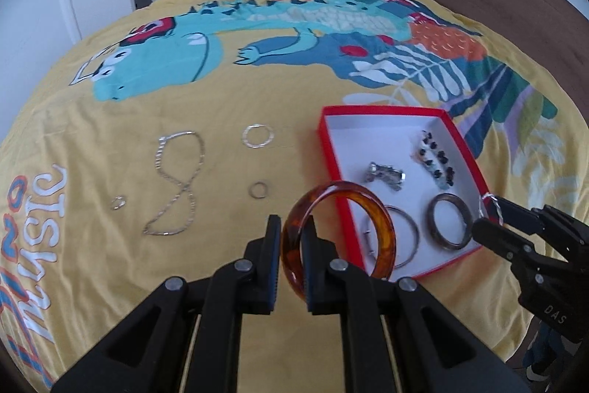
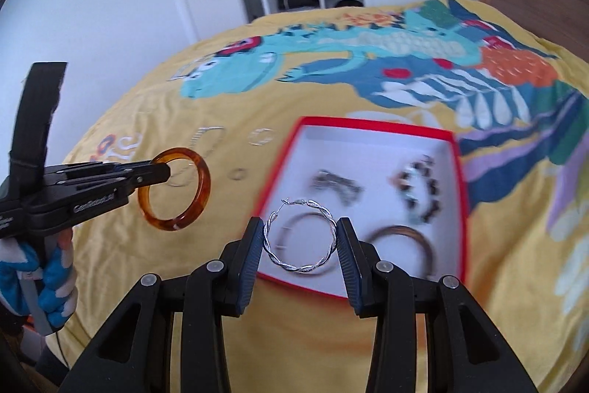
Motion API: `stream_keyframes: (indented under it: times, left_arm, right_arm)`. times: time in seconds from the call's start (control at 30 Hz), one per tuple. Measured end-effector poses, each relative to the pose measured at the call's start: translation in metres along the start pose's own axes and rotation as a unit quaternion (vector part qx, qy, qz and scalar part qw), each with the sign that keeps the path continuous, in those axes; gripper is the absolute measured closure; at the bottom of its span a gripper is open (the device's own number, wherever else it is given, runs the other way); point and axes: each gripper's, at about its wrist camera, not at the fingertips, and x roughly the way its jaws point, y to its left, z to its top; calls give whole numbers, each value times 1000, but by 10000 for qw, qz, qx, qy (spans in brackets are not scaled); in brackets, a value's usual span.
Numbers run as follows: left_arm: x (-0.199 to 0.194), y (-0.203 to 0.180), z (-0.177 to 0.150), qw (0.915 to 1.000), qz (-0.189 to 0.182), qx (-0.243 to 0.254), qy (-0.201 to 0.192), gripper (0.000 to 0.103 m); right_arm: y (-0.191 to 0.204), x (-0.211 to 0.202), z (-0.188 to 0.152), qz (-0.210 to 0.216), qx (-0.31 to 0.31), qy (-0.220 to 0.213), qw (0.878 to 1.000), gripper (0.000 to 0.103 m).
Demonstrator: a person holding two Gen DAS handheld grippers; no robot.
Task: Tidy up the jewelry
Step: 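Place the amber bangle and silver hoop into the red box, open both tools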
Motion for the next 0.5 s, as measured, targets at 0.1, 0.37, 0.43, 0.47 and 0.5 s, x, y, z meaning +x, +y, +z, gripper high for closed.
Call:
stream_keyframes:
  times: [0.1, 0.37, 0.43, 0.47, 0.5]
  left_arm:
    - [18, -32, 2, 9996, -138, 239, 116, 93]
    - [56, -65, -5, 9972, 25, 626, 404, 93]
    - [62, -67, -6, 9967, -1, 645, 487, 93]
    - [65, -69, -7, 9963, 3, 675, 523, 93]
    - [68, -70, -8, 9960, 26, 709, 551, 93]
  right_arm:
    - [-28, 12, -6, -83, 172, 153, 9997, 63]
    - [-58, 40, -24, -208, 190, 551, 9981, 63]
    - [-58, 46, -27, -219, 130, 658, 9975, 63]
    - [-58, 48, -29, -222, 111, 695, 9973, 63]
    - [-58, 51, -30, -223, 99, 754, 9969, 63]
